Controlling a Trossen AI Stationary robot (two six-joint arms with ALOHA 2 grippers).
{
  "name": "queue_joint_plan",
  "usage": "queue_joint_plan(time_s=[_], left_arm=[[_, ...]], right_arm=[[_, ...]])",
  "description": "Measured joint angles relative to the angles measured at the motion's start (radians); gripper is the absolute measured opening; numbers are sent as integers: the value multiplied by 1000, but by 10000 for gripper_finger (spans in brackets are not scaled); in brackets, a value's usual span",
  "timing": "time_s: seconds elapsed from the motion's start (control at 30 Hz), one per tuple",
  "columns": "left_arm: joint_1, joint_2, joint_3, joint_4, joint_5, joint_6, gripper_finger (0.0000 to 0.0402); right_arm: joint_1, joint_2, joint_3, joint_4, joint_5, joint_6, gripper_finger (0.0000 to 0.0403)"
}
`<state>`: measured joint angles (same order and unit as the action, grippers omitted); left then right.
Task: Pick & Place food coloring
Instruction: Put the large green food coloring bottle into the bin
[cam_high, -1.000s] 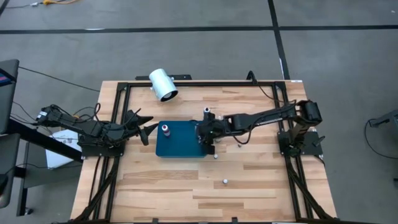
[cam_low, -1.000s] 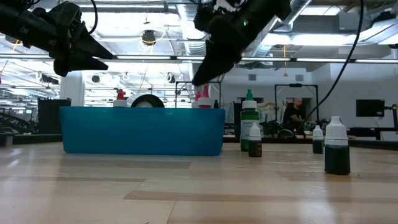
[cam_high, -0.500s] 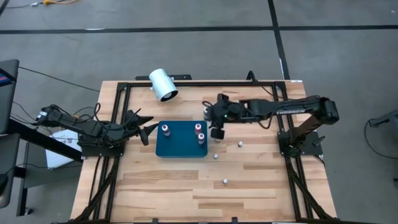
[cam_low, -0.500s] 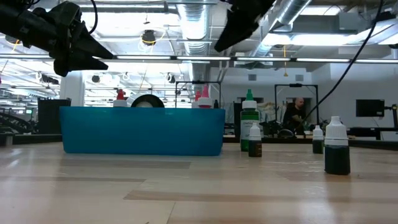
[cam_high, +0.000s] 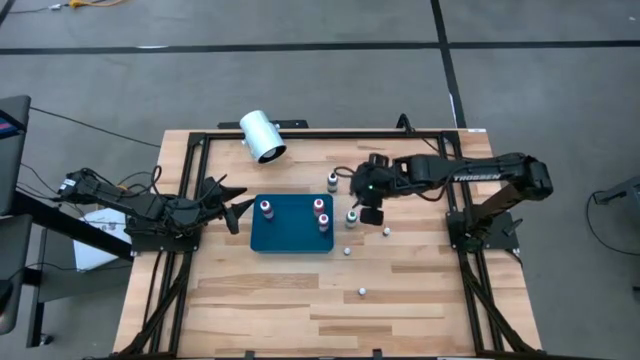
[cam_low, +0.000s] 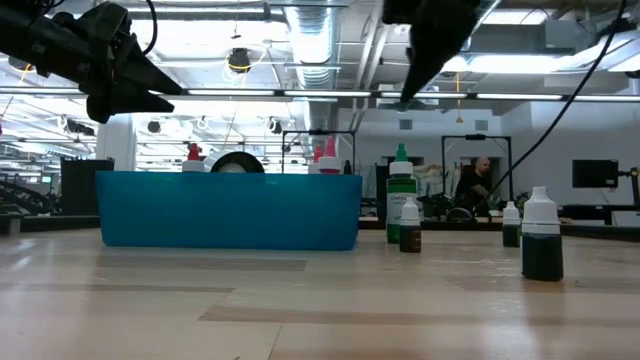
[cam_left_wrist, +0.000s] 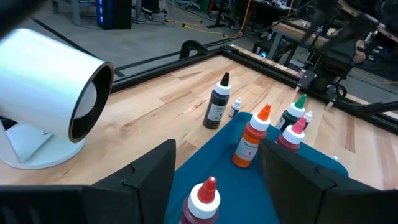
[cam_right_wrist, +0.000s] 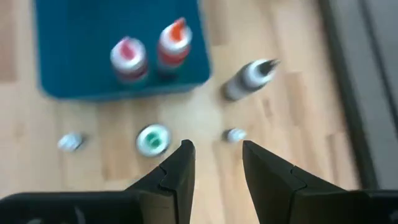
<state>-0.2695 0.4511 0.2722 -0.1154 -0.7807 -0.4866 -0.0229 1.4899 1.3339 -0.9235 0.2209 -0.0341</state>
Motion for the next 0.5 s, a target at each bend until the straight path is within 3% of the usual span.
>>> queue_joint_plan(time_s=[0.17, 0.5], left_arm=[[0, 0, 0, 0, 0, 0, 220], [0, 0, 0, 0, 0, 0, 220]], right_arm=[[42, 0, 0, -43, -63, 0, 122], [95, 21, 0, -16, -71, -3, 125]])
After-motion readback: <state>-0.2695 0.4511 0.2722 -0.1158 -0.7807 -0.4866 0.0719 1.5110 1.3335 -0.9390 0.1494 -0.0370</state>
